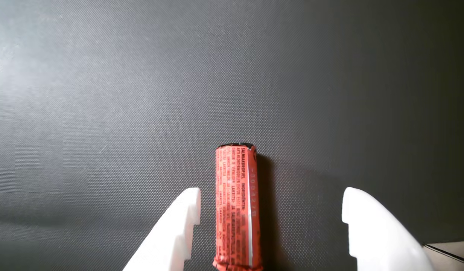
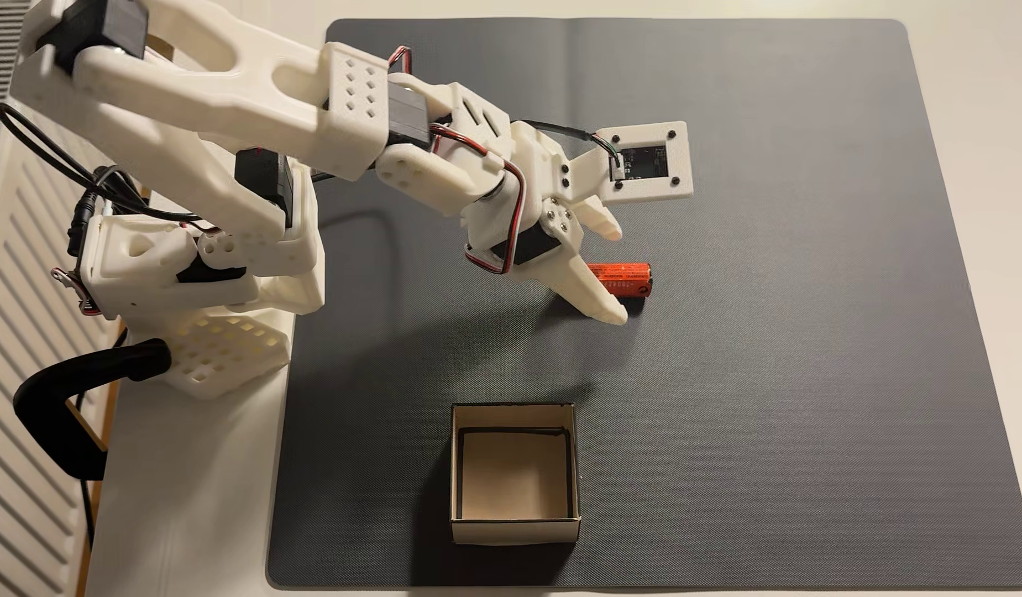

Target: Pick the red object and place it in the box

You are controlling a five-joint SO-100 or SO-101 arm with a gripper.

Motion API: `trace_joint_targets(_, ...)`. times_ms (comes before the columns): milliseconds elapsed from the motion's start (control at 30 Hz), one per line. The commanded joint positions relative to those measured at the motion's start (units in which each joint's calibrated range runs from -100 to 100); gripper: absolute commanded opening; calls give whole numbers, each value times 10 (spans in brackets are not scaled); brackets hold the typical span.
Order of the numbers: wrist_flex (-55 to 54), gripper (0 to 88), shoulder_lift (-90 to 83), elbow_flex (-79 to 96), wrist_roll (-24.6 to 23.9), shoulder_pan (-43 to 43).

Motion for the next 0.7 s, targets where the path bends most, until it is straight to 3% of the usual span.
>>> trace_joint_targets(0, -10, 280, 26, -30, -1, 1)
trace_joint_targets(233, -57, 173, 67, -21, -1, -7)
trace_joint_targets(667, -100, 172, 139, -20, -1, -12)
